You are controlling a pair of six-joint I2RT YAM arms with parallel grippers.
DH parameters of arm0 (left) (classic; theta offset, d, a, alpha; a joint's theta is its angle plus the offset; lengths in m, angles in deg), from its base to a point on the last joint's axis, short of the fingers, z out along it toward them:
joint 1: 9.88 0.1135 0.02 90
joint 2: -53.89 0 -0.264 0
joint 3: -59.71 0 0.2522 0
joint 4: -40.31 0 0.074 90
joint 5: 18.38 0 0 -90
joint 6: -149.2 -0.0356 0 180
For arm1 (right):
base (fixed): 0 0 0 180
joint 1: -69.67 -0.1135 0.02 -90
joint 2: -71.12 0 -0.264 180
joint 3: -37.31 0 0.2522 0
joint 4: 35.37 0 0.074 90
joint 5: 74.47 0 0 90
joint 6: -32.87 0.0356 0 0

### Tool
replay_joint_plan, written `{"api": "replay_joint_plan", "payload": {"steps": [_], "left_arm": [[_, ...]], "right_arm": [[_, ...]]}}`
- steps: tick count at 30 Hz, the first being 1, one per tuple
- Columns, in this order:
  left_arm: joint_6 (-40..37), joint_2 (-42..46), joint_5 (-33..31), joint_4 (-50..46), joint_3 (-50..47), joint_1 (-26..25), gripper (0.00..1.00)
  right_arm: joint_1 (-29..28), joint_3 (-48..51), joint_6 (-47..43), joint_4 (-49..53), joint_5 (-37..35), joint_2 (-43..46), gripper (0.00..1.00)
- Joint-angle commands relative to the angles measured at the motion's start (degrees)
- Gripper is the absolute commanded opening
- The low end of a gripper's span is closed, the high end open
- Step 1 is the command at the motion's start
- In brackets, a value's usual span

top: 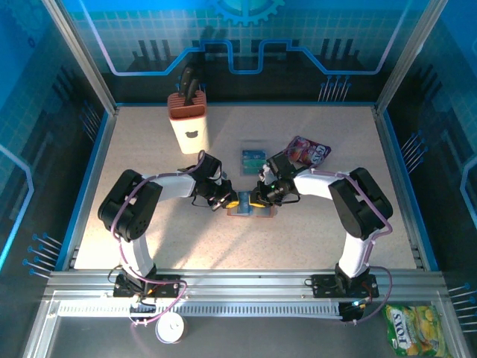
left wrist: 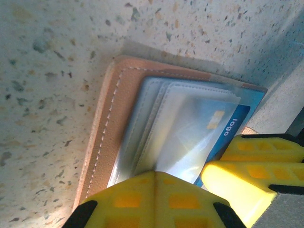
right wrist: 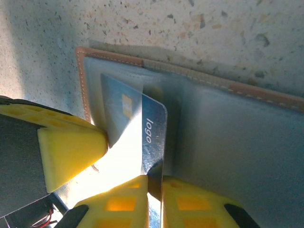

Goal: Take the credit cards out of the card holder

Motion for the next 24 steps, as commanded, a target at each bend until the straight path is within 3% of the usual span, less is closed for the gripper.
{"api": "replay_joint_plan", "payload": {"steps": [1, 24], "left_arm": [[-1.4, -1.4, -1.2, -3.5, 0.5, -0.5, 0.02], [-1.4, 0.6, -0.9, -5.1, 2.1, -0.5, 0.02]], "right_arm": [[1.1, 1.3, 0.0, -0.4, 0.6, 2.0, 0.14], [3.7, 1.1, -5.6, 9.3, -2.5, 9.2, 0.1]]}}
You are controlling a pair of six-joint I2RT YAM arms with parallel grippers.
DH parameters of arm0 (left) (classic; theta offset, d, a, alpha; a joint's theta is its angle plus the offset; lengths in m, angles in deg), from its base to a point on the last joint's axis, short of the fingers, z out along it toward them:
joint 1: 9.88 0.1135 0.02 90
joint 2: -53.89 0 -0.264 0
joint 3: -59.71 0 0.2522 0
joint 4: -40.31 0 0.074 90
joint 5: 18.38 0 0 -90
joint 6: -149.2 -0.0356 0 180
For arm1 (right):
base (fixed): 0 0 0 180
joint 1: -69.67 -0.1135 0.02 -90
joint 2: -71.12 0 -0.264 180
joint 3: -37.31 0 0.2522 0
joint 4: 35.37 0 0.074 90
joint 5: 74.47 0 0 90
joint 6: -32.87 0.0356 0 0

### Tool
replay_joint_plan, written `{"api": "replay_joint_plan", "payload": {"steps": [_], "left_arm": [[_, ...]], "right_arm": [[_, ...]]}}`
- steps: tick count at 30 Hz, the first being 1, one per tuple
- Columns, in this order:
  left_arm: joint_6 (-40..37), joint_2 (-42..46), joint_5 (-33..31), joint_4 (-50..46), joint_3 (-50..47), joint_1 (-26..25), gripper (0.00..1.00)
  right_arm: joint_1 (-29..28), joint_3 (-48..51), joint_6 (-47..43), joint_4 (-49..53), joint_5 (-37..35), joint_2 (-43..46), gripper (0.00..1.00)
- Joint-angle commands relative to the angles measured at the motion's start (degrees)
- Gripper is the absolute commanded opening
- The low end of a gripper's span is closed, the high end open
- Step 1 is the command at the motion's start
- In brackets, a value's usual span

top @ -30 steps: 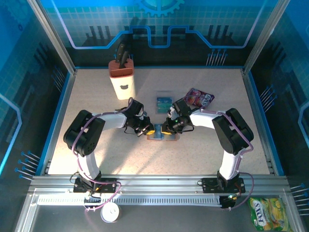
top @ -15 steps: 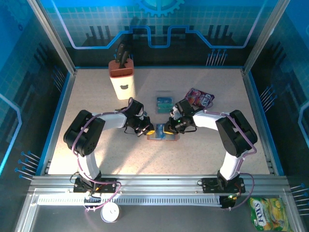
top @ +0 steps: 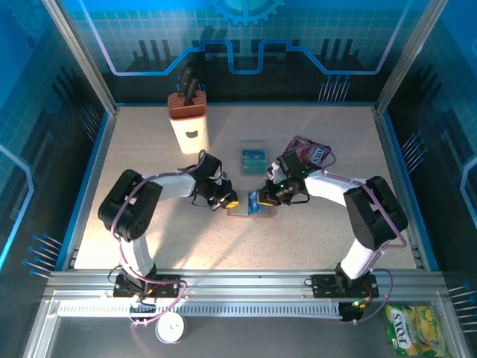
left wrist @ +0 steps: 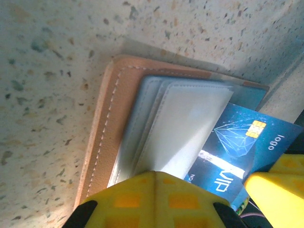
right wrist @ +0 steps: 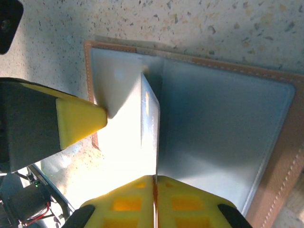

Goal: Take the credit cards out of the card holder

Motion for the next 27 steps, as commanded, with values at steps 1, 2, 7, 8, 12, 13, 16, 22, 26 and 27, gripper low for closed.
{"api": "replay_joint_plan", "payload": {"steps": [1, 2, 7, 8, 12, 13, 16, 22, 26, 27], "left_arm": [[-0.5, 0.7, -0.9, -4.2, 1.9, -0.5, 0.02], [-0.6, 0.9, -0.9, -4.6, 2.3, -0.5, 0.02], [-0.8, 1.3, -0.8, -6.1, 3.9, -0.4, 0.03], [-0.8, 1.4, -1.0, -6.3, 4.1, -0.5, 0.03], [-0.8, 2.5, -1.2, -7.1, 4.4, -0.4, 0.03], [-0.7, 2.8, -1.3, -7.2, 4.5, -0.3, 0.03], [-0.8, 3.6, -1.5, -7.5, 4.3, 0.1, 0.04], [-1.9, 5.2, -1.7, -8.7, 4.5, 1.7, 0.04], [-3.0, 5.9, -2.0, -9.7, 4.6, 2.7, 0.05], [-3.1, 6.0, -2.0, -9.8, 4.6, 3.0, 0.05]], "right_arm": [[0.8, -2.2, -2.4, 4.9, -1.5, 2.0, 0.1], [0.9, -2.7, -2.8, 5.8, -1.6, 2.1, 0.1], [0.9, -5.3, -4.7, 9.6, -2.2, 2.7, 0.09], [0.9, -5.9, -5.3, 10.6, -2.4, 2.8, 0.09], [0.9, -8.2, -9.3, 14.3, -3.6, 3.3, 0.09], [0.9, -8.8, -11.5, 15.0, -3.4, 3.2, 0.09], [0.6, -11.1, -20.7, 17.7, -2.5, 2.4, 0.06], [-0.1, -19.7, -44.3, 29.1, -7.8, -1.3, 0.03], [-0.8, -26.1, -59.1, 35.6, -12.2, -4.0, 0.03], [-0.8, -27.4, -62.5, 36.7, -13.0, -4.6, 0.02]]}}
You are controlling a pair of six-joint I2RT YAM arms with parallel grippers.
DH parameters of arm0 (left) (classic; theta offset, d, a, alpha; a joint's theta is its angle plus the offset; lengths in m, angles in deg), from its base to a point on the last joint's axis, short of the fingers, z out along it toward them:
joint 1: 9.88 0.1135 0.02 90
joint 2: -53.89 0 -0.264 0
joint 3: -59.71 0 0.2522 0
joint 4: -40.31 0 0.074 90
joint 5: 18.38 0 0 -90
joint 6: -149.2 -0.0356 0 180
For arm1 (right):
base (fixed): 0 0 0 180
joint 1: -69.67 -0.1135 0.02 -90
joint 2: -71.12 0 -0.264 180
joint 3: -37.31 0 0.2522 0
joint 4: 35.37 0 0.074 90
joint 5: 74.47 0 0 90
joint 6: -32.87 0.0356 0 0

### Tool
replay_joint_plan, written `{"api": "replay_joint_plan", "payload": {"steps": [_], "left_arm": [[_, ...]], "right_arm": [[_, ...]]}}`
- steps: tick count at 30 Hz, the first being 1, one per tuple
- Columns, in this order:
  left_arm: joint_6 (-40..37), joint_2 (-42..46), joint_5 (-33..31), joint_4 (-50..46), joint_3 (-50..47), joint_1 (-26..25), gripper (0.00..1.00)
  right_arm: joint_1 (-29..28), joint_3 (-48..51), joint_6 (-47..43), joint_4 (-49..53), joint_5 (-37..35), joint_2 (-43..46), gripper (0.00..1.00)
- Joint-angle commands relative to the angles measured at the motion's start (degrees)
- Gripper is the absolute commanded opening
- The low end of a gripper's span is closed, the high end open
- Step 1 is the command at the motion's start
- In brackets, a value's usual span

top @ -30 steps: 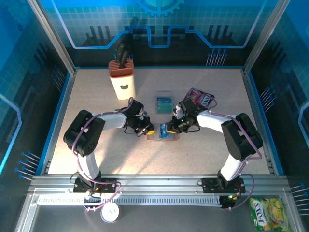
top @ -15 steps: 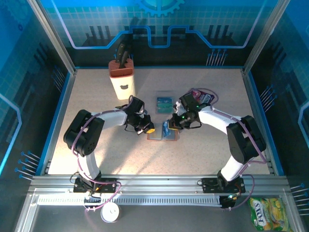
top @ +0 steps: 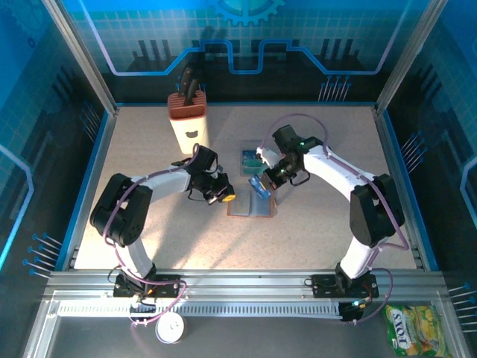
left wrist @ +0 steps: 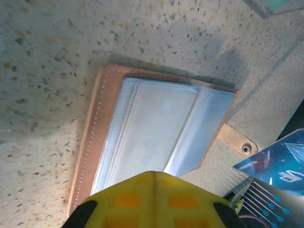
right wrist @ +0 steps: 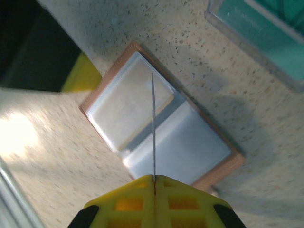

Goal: Take the credit cards out of the card holder

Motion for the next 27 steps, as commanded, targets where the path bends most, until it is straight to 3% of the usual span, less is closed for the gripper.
{"api": "replay_joint_plan", "payload": {"steps": [1, 8, 27], "left_arm": [[-2.1, 1.8, -0.3, -2.8, 1.3, 1.0, 0.05], [-2.5, 1.7, -0.5, -3.0, 1.1, 2.1, 0.06], [-1.4, 0.3, -1.3, -5.0, 4.0, 2.6, 0.06]], "right_arm": [[-0.9, -5.0, -19.1, 9.4, -4.8, -2.5, 0.02], [-0.8, -16.7, -32.7, 15.6, -11.2, -8.4, 0.0], [3.1, -52.1, -39.2, 26.5, -12.2, -29.2, 0.0]]}}
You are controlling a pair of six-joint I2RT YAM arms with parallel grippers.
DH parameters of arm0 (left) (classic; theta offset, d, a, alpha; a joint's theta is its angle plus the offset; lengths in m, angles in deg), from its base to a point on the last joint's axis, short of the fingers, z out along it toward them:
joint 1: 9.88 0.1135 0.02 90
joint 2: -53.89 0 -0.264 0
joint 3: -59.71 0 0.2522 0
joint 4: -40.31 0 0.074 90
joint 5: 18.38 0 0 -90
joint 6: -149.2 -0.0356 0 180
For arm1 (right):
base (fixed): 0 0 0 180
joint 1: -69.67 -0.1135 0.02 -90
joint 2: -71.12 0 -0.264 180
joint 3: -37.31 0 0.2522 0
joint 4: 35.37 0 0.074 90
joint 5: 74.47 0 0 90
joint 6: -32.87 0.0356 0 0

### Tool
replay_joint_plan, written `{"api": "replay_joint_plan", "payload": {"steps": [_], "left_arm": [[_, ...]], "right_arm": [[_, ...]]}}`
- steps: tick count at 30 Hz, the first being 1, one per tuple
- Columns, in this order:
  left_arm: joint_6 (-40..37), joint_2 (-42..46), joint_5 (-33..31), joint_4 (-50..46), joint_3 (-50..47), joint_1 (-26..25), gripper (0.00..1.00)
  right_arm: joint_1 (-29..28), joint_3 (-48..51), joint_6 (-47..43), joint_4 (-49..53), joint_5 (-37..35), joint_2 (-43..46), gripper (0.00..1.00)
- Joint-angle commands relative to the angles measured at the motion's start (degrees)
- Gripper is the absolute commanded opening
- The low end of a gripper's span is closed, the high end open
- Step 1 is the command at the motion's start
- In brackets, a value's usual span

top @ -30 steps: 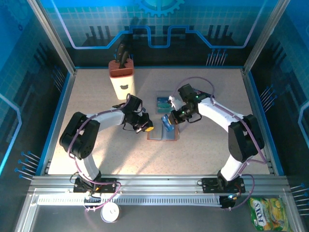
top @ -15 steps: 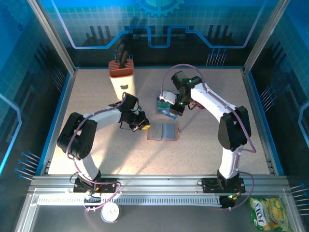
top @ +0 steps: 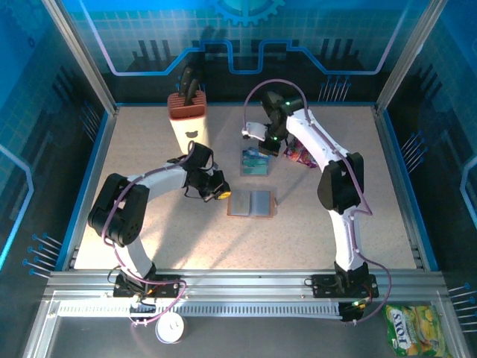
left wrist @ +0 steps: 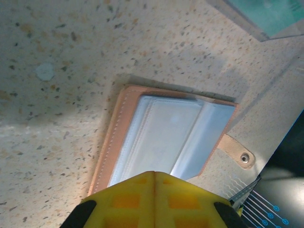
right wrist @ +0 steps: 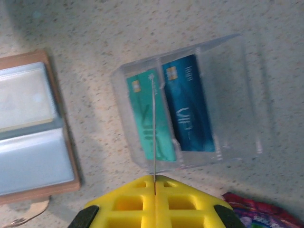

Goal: Take the credit cards out of the card holder

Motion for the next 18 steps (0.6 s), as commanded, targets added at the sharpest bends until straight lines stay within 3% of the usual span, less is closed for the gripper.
{"api": "replay_joint_plan", "payload": {"steps": [1, 14, 18], "left_arm": [[-0.6, -0.3, -0.1, -2.2, 2.5, 0.5, 0.06], [-1.0, -1.7, -0.1, -3.2, 3.7, 0.8, 0.06], [-0.9, -1.5, 0.0, -3.0, 3.5, 1.0, 0.06]], "right_arm": [[0.8, -6.0, -2.2, 4.6, -0.3, -3.3, 0.0], [1.1, -9.5, -2.8, 1.8, -1.3, -8.1, 0.05], [1.0, -9.5, -2.3, 1.1, -3.1, -8.5, 0.18]]}}
